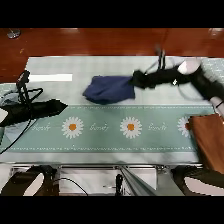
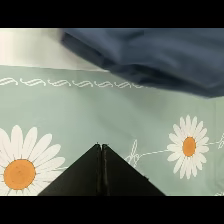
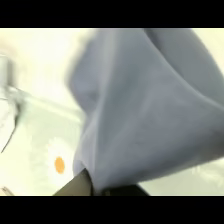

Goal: Fold the shirts.

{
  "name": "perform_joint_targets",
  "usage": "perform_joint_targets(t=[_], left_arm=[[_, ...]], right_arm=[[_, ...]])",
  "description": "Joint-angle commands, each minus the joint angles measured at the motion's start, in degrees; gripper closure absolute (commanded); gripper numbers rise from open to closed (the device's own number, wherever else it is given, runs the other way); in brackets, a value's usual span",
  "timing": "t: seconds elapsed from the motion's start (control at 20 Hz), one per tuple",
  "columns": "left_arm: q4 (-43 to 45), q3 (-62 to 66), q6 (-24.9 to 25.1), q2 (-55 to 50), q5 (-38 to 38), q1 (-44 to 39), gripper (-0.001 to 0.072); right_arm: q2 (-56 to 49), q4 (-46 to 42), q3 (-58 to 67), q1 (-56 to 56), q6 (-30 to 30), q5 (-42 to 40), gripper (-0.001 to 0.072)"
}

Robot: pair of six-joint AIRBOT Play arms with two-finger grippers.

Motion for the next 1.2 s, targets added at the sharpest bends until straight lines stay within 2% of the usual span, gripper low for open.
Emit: perform_joint_targets(t=[0.0,0.15,0.35,0.55,0.6,0.7,0.85,0.95,1.05,1.15], left_arm=[[0.0,0.0,0.0,0.0,0.0,0.0,0.0680],[0.0,0.0,0.0,0.0,0.0,0.0,0.0680],[0.0,0.0,0.0,0.0,0.0,0.0,0.0680],[0.0,0.0,0.0,0.0,0.4,0.0,0.0681],[0.0,0.0,0.0,0.0,0.8,0.0,0.0680],[0.0,0.0,0.0,0.0,1.8,0.0,0.0680],[-0.2,0.0,0.0,0.0,2.7,0.0,0.0680],[-0.5,0.0,0.0,-0.1,3.0,0.0,0.0680],[-1.1,0.0,0.0,-0.1,3.9,0.0,0.0680],[-2.7,0.0,0.0,-0.1,6.0,0.0,0.0680]], right_arm=[[0.0,-15.8,21.0,-2.6,8.7,13.7,0.0692],[0.6,-17.8,31.5,-9.0,12.3,22.5,0.0692],[5.3,-21.7,32.8,-21.2,16.4,31.5,0.0692],[9.2,-35.7,32.7,-33.0,17.6,46.5,0.0692],[10.5,-38.1,32.0,-35.3,16.6,47.4,0.0692],[14.6,-38.7,27.8,-39.8,16.8,47.4,0.0692],[23.1,-41.8,15.0,-45.1,17.4,47.4,0.0692],[29.8,-49.8,5.2,-49.0,18.6,47.4,0.0691],[36.4,-63.1,-2.1,-53.0,22.9,47.3,0.0691],[42.8,-69.7,-10.8,-55.6,20.7,46.6,0.0691]])
